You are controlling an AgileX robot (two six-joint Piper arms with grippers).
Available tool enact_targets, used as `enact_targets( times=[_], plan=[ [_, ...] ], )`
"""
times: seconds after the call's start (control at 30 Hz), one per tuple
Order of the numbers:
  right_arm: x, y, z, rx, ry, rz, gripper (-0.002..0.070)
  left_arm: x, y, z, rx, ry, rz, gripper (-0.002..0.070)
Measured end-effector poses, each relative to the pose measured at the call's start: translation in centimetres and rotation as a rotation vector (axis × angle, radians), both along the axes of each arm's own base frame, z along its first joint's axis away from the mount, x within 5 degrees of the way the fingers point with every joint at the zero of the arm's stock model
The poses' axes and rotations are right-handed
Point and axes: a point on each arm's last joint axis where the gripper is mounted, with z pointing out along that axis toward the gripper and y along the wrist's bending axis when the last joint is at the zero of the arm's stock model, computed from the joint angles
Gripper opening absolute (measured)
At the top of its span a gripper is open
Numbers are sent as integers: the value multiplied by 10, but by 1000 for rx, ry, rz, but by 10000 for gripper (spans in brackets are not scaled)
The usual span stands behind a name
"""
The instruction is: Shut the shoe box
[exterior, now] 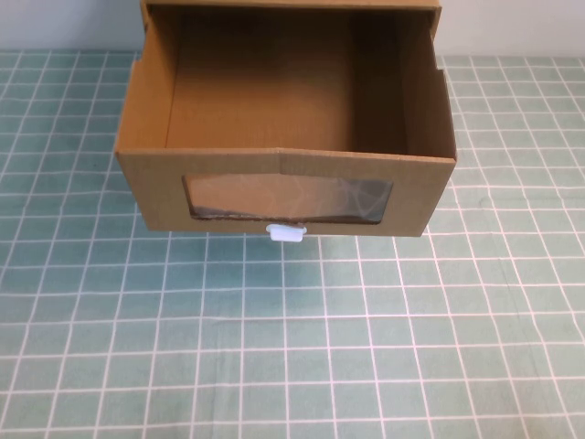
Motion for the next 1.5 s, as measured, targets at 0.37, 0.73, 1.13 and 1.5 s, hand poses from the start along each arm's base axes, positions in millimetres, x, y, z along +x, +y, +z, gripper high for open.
enact_targets(
  times=[0.37,0.73,1.13,1.5],
  plan=[
    [0,0,0,0,0,0,-13,0,0,0,1,0,0,-5],
    [0,0,0,0,0,0,-13,3,-6,17,-444,-147,23,-5],
    [0,0,0,0,0,0,-13,2,-12,43,-640,-81,7,-5],
    [0,0,0,0,0,0,-13,72,-32,194,-287,203,-205,-5]
  ],
)
